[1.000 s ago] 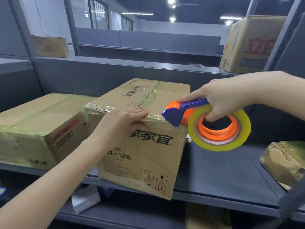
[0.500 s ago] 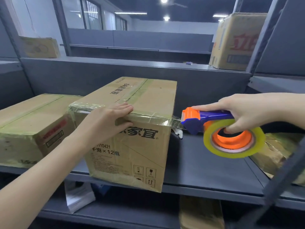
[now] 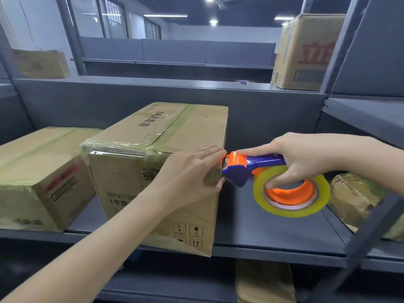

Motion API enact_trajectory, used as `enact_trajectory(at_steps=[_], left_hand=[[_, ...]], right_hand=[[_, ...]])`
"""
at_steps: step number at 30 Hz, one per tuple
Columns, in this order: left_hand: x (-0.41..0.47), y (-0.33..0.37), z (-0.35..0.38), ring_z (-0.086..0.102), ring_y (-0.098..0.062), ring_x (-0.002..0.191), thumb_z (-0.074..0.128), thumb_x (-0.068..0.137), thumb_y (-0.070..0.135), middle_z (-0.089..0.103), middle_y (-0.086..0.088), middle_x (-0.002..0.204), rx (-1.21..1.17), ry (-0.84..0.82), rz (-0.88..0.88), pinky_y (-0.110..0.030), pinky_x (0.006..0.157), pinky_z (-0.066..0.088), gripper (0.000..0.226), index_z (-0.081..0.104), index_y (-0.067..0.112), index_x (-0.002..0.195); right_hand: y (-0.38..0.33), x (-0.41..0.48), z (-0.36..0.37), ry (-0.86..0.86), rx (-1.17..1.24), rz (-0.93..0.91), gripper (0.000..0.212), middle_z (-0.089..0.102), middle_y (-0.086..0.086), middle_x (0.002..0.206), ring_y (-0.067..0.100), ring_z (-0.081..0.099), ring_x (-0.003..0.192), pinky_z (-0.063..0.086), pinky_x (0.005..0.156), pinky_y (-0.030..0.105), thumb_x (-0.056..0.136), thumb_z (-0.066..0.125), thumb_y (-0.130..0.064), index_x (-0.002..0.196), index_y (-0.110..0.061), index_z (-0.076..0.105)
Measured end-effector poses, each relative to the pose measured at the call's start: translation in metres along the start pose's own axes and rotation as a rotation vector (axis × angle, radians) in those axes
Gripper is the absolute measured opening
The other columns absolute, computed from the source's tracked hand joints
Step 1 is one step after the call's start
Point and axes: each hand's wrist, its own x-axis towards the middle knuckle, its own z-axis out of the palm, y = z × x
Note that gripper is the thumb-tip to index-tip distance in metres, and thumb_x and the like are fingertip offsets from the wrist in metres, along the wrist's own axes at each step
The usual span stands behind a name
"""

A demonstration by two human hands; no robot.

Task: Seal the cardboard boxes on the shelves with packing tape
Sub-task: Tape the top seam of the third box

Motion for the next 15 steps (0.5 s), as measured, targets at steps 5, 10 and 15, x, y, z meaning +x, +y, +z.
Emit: enact_trajectory(at_steps=[5, 10, 15], left_hand=[[-0.003, 0.0, -0.005, 0.043, -0.01, 0.129, 0.044, 0.073, 0.025, 0.05, 0.0, 0.138, -0.023, -0.064, 0.016, -0.023, 0.105, 0.031, 0.062, 0.051, 0.013, 0.134], [-0.001, -0.004, -0.005, 0.036, 0.001, 0.131, 0.034, 0.074, 0.023, 0.045, 0.009, 0.14, -0.036, -0.067, -0.015, -0.013, 0.098, 0.031, 0.064, 0.048, 0.022, 0.136], [0.002, -0.002, -0.007, 0.041, 0.001, 0.128, 0.034, 0.073, 0.021, 0.049, 0.008, 0.137, -0.037, -0.061, -0.031, -0.022, 0.097, 0.043, 0.063, 0.053, 0.021, 0.132]], right_hand=[[0.008, -0.027, -0.011, 0.061, 0.039, 0.029, 0.074, 0.066, -0.007, 0.087, 0.008, 0.059, 0.071, 0.053, 0.069, 0.029, 0.066, 0.061, -0.059, 0.114, -0.084, 0.01], [0.007, -0.03, -0.011, 0.043, 0.043, 0.038, 0.077, 0.067, -0.009, 0.083, 0.007, 0.057, 0.067, 0.051, 0.067, 0.027, 0.075, 0.065, -0.042, 0.115, -0.082, 0.012], [0.008, -0.035, -0.014, 0.041, 0.068, 0.035, 0.078, 0.067, -0.011, 0.088, 0.007, 0.058, 0.068, 0.051, 0.067, 0.027, 0.075, 0.065, -0.041, 0.116, -0.082, 0.013]])
